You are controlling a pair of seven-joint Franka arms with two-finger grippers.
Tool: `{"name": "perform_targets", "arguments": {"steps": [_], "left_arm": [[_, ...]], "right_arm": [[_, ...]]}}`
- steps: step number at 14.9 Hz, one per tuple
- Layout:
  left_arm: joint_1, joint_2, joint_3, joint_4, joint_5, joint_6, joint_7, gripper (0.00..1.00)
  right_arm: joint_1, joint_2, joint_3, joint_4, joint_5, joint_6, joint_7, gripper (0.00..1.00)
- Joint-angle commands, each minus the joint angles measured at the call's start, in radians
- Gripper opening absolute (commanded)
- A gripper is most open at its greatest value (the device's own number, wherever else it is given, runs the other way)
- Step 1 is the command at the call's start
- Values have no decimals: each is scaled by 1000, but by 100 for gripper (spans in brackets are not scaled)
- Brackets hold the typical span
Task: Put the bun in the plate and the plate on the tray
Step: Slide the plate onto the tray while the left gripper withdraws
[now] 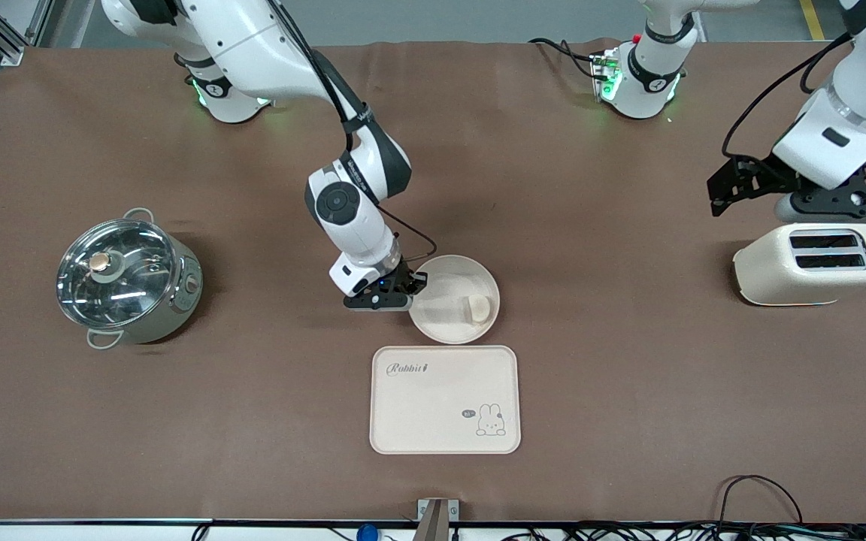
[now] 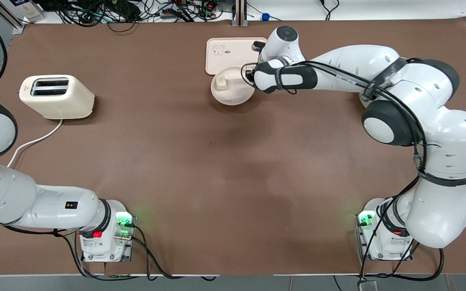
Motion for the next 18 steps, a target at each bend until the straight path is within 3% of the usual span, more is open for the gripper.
{"name": "perform_targets", "arguments": {"steps": [1, 6, 10, 12, 14, 18], "left_arm": [[73, -24, -3, -24, -11, -9, 114, 100], [71, -32, 2, -18, -26, -3, 95, 100], [71, -32, 2, -18, -29, 4, 111, 100], [65, -37, 2, -9, -28, 3, 107, 100], [62, -37, 2, 10, -29, -2, 108, 100], [70, -29, -9, 19, -43, 1, 88, 100]], "right_arm": [[-36, -41, 5, -14, 2, 8, -13, 0], [-83, 121, 5, 237, 19, -34, -19, 0], [-163, 302, 9, 523, 16, -99, -26, 0], [-249, 382, 72, 644, 16, -155, -80, 0], [-286, 417, 101, 667, 13, -148, -105, 0], [-271, 479, 103, 724, 13, -131, -98, 0]]}}
